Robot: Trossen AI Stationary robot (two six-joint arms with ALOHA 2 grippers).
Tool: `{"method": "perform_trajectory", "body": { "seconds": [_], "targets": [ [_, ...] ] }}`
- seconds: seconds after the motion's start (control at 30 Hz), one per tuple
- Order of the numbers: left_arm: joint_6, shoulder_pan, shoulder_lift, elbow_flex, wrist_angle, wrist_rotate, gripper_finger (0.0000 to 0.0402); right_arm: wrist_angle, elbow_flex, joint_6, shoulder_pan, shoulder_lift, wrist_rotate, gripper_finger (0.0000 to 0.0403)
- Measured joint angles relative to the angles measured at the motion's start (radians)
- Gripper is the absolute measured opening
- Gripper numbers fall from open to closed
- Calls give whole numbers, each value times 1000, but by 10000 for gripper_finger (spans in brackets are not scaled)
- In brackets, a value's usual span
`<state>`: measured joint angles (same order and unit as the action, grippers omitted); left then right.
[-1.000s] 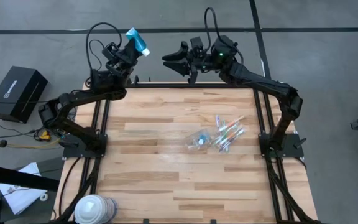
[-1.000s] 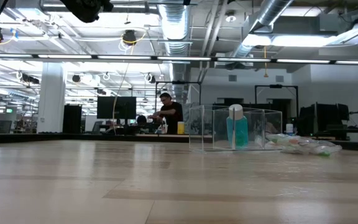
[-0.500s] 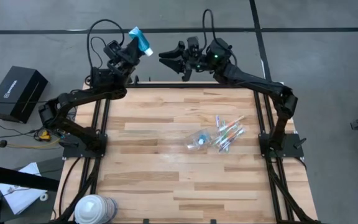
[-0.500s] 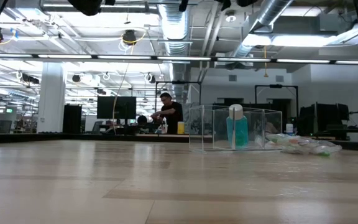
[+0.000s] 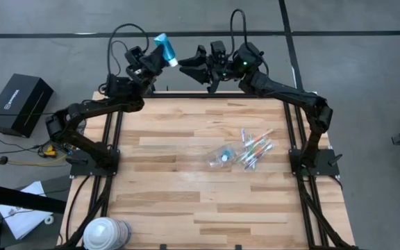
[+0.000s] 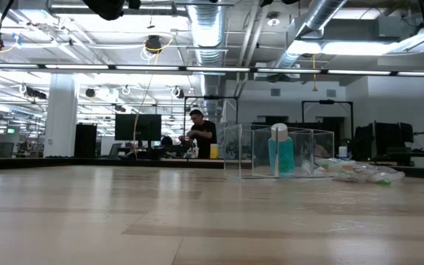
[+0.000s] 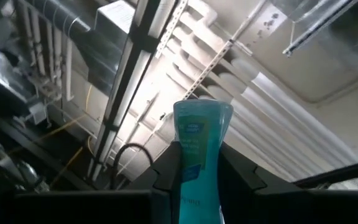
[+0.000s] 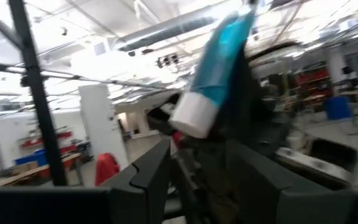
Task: Pick & Place toothbrushing station
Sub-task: Put the blue mouthwash into the transparent organizer
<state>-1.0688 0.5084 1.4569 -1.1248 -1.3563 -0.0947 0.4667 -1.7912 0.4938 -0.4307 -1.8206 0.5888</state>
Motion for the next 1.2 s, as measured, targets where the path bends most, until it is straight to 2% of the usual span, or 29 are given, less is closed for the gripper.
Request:
{"method": "perform_trajectory", "body": {
  "seconds": [0.23,0.6,0.8,0.97,1.2],
  "targets": [
    [-71,-2,39,-1,-14,1,62,-52,0,8,-3,0,77,136],
    [-70,3,44,-1,-6,-93,61,5,0,132,-17,2,196,147],
    [-66,3,42,-1,-8,-127,61,11,0,141,-18,2,217,155],
    [-65,3,40,-1,0,-140,61,6,1,162,-32,2,259,144],
    [-58,16,31,-23,-2,-208,61,-51,0,162,-56,3,254,135]
  ]
}}
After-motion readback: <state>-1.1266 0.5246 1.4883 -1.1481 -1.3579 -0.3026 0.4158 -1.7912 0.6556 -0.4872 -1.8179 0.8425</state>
